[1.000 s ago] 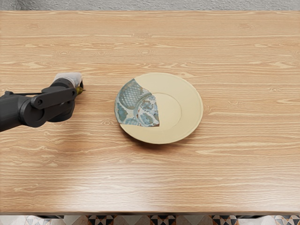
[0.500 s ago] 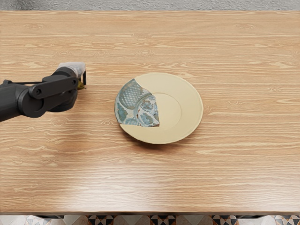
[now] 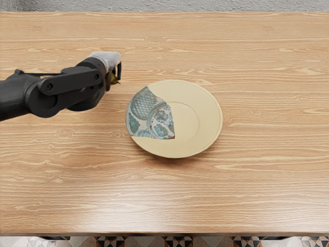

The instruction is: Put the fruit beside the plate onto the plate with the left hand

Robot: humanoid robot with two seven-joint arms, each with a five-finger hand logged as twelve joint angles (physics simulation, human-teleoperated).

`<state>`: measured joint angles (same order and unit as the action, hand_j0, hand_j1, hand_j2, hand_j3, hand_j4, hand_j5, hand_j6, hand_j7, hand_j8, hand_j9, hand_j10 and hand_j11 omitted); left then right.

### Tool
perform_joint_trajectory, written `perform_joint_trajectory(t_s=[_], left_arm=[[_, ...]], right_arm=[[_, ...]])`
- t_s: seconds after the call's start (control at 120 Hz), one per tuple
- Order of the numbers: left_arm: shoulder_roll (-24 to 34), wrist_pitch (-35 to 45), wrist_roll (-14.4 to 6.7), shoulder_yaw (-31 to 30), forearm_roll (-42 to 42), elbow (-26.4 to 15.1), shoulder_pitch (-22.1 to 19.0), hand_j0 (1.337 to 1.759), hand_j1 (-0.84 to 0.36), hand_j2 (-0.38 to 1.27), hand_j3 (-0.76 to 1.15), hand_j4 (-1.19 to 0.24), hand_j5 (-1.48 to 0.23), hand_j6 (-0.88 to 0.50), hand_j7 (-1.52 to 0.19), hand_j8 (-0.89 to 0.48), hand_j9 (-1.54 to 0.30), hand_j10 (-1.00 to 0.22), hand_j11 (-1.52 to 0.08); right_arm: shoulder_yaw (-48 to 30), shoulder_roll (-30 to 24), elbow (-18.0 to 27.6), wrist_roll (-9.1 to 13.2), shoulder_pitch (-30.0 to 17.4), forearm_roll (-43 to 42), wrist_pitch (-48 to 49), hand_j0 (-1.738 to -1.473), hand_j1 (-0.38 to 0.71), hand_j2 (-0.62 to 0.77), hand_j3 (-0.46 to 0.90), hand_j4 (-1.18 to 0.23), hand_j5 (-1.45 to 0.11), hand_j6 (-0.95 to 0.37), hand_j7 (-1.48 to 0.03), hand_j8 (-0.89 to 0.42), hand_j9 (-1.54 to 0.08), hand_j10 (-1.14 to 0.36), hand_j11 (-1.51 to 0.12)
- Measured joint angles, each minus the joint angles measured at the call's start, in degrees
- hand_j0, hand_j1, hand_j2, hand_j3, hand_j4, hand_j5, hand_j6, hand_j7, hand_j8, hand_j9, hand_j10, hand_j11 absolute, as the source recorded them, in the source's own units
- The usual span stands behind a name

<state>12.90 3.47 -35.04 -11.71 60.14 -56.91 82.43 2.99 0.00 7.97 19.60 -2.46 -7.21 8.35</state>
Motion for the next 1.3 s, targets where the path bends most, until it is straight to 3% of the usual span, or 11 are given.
perform_joint_trajectory(t_s=[0.05,0.117,0.342,0.558,0.908,1.3], left_arm=[[-0.20,0.01,0.02,0.81,-0.02,-0.34,0.30,1.641,-0.42,0.51,0.00,-0.76,-1.18,-0.36,-1.12,-0.25,-1.11,-0.28,-1.12],[-1.69,0.07,0.00,1.83,0.05,-0.74,1.05,1.642,-0.38,0.40,0.00,-0.77,-1.17,-0.39,-1.12,-0.27,-1.11,-0.30,-1.11],[-5.55,0.18,0.01,5.41,-0.17,-1.12,1.41,1.644,-0.40,0.47,0.00,-0.76,-1.18,-0.39,-1.13,-0.26,-1.12,-0.29,-1.11],[-8.85,0.33,-0.02,7.39,0.06,-1.20,1.33,1.643,-0.37,0.42,0.00,-0.76,-1.17,-0.42,-1.11,-0.29,-1.11,-0.32,-1.10],[-8.76,0.70,-0.01,7.74,0.19,-6.59,-0.94,1.643,-0.36,0.41,0.00,-0.77,-1.14,-0.44,-1.08,-0.30,-1.09,-0.32,-1.10],[-8.94,0.64,-0.02,7.26,0.32,-7.37,-2.89,1.645,-0.30,0.31,0.00,-0.77,-1.11,-0.48,-1.07,-0.34,-1.08,-0.36,-1.09]], right_arm=[[0.00,0.00,0.01,0.00,0.00,0.00,0.00,-1.658,-0.35,0.00,0.00,0.00,0.00,0.00,0.00,0.00,0.00,0.00,0.00],[-0.01,0.00,0.01,0.00,0.00,0.00,0.00,-1.658,-0.35,0.00,0.00,0.00,0.00,0.00,0.00,0.00,0.00,0.00,0.00],[-0.08,0.00,-0.04,0.00,0.00,0.00,0.00,-1.658,-0.35,0.00,0.00,0.00,0.00,0.00,0.00,0.00,0.00,0.00,0.00],[-0.09,0.00,-0.06,0.00,0.00,0.00,0.00,-1.658,-0.35,0.00,0.00,0.00,0.00,0.00,0.00,0.00,0.00,0.00,0.00],[-0.09,0.00,-0.06,0.00,0.00,0.00,0.00,-1.658,-0.35,0.00,0.00,0.00,0.00,0.00,0.00,0.00,0.00,0.00,0.00],[-0.09,0.00,-0.06,0.00,0.00,0.00,0.00,-1.658,-0.35,0.00,0.00,0.00,0.00,0.00,0.00,0.00,0.00,0.00,0.00]])
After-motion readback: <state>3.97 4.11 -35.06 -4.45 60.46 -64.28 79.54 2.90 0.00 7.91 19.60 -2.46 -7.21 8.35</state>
